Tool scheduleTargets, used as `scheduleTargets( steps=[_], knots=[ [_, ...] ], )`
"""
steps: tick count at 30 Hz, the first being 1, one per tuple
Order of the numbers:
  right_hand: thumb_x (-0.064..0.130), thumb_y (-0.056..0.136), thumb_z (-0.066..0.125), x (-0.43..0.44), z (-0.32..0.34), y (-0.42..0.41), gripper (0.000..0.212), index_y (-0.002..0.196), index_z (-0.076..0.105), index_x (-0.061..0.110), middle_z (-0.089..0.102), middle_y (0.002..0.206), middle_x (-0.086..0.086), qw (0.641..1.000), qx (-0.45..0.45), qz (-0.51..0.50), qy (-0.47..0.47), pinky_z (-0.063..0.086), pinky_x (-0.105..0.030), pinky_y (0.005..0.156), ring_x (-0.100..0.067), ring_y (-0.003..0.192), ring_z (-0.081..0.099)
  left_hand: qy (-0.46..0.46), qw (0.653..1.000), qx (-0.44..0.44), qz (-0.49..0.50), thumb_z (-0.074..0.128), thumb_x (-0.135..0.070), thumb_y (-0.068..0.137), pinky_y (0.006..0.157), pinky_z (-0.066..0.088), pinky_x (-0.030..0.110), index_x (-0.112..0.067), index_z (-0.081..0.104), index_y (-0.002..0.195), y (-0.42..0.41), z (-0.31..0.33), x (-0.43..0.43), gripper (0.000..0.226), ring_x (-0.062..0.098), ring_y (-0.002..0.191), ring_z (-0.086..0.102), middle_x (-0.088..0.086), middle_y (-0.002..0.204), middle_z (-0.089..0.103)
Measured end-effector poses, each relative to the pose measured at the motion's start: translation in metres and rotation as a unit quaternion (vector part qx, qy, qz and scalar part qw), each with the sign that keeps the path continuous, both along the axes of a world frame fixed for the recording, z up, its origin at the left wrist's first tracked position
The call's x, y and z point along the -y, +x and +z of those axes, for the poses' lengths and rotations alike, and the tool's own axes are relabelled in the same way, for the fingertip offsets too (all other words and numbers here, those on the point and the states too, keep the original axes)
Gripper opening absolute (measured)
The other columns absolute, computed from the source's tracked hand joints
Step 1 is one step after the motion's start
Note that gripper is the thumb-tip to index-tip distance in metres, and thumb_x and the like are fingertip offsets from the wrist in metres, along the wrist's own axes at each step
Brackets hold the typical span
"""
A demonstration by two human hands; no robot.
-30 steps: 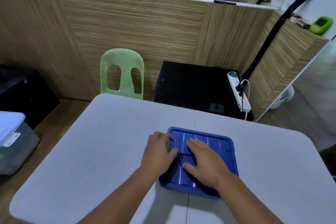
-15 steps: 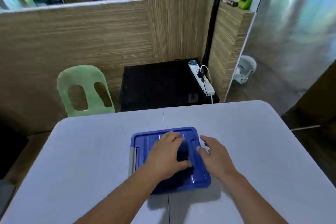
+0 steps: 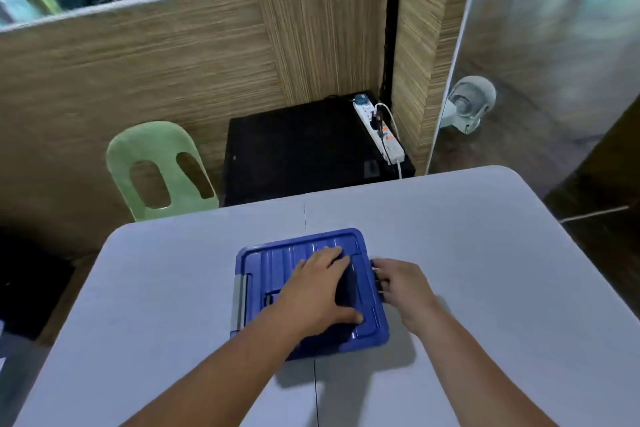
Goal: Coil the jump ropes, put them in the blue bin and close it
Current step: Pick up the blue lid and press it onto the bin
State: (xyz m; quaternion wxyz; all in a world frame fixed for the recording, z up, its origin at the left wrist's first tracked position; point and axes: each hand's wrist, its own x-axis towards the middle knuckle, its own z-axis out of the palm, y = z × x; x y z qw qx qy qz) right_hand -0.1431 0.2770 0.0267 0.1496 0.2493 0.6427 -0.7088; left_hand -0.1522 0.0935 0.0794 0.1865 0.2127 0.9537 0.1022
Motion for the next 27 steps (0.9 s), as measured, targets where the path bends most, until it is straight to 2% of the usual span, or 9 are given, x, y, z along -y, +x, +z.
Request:
scheduleTargets(
  steps=[2,7,10,13,15,19,22,25,27],
  knots=[
    [0.002,0.088,0.051,-0.004,0.0,-0.001,0.03,0.101,0.078,-0.003,0.07,0.084,-0.021,0.999,0.015,-0.016,-0.047,0.052,-0.04,0.069,-0.031,0.075,0.063,0.0,1.0,0.014,0.003,0.074,-0.065,0.08,0.13,0.01,0.043,-0.028,0.015,0.164,0.0,0.0,0.0,0.109,0.012,0.158,0.002,-0.013,0.172,0.004],
    [-0.006,0.093,0.052,-0.017,-0.009,-0.001,0.035,0.113,0.076,0.01,0.077,0.096,-0.023,0.993,0.029,-0.044,-0.105,0.059,-0.036,0.066,-0.028,0.074,0.069,0.006,1.0,0.021,0.005,0.073,-0.065,0.081,0.13,0.007,0.043,-0.03,0.012,0.165,0.0,-0.002,0.001,0.109,0.012,0.158,-0.002,-0.014,0.172,0.001],
    [-0.003,0.097,0.057,-0.021,-0.015,0.0,0.027,0.118,0.072,0.006,0.074,0.09,-0.017,0.987,0.035,-0.035,-0.153,0.058,-0.033,0.068,-0.023,0.073,0.065,0.007,1.0,0.024,0.004,0.073,-0.065,0.082,0.13,0.006,0.042,-0.03,0.011,0.165,0.0,-0.002,0.001,0.109,0.011,0.158,-0.003,-0.015,0.172,0.0],
    [0.007,0.099,0.06,-0.023,-0.02,0.003,0.025,0.121,0.071,-0.002,0.074,0.1,-0.017,0.984,0.037,-0.001,-0.173,0.056,-0.038,0.081,-0.025,0.084,0.067,0.008,1.0,0.024,0.004,0.073,-0.065,0.082,0.13,0.006,0.042,-0.03,0.011,0.165,0.0,-0.002,0.001,0.109,0.011,0.158,-0.003,-0.015,0.172,-0.001],
    [0.013,0.099,0.062,-0.023,-0.02,0.004,0.027,0.118,0.072,-0.004,0.075,0.104,-0.018,0.983,0.037,0.019,-0.177,0.057,-0.038,0.083,-0.027,0.088,0.068,0.009,1.0,0.024,0.003,0.073,-0.066,0.082,0.13,0.006,0.043,-0.03,0.011,0.165,0.0,-0.003,0.001,0.109,0.01,0.158,-0.004,-0.015,0.172,-0.001],
    [0.018,0.099,0.064,-0.019,-0.014,0.003,0.027,0.113,0.074,-0.002,0.076,0.102,-0.017,0.984,0.039,0.054,-0.168,0.058,-0.036,0.074,-0.025,0.086,0.07,0.007,1.0,0.023,0.0,0.072,-0.066,0.082,0.13,0.006,0.043,-0.029,0.01,0.165,0.0,-0.004,0.001,0.109,0.01,0.158,-0.005,-0.015,0.172,-0.002],
    [0.02,0.094,0.07,-0.008,-0.009,0.0,0.027,0.105,0.073,-0.004,0.074,0.086,-0.014,0.992,0.049,0.048,-0.108,0.055,-0.033,0.064,-0.023,0.07,0.067,0.009,1.0,0.022,-0.001,0.072,-0.066,0.082,0.13,0.005,0.043,-0.029,0.01,0.165,-0.001,-0.007,0.002,0.109,0.01,0.158,-0.006,-0.014,0.172,-0.003],
    [0.035,0.07,0.081,0.005,-0.006,-0.003,0.052,0.096,0.069,-0.007,0.07,0.079,-0.022,0.998,0.045,0.032,0.007,0.049,-0.038,0.067,-0.027,0.071,0.062,0.011,1.0,0.021,-0.006,0.071,-0.066,0.083,0.13,0.004,0.043,-0.028,0.011,0.165,-0.001,-0.008,0.002,0.109,0.01,0.158,-0.006,-0.013,0.172,-0.003],
    [0.04,0.062,0.081,0.012,-0.008,-0.004,0.051,0.083,0.066,-0.004,0.069,0.08,-0.026,0.998,0.031,0.027,0.044,0.049,-0.039,0.068,-0.027,0.073,0.062,0.014,1.0,0.02,-0.006,0.072,-0.066,0.083,0.13,0.004,0.043,-0.028,0.012,0.165,-0.002,-0.009,0.002,0.108,0.01,0.158,-0.006,-0.013,0.172,-0.002]
  ],
)
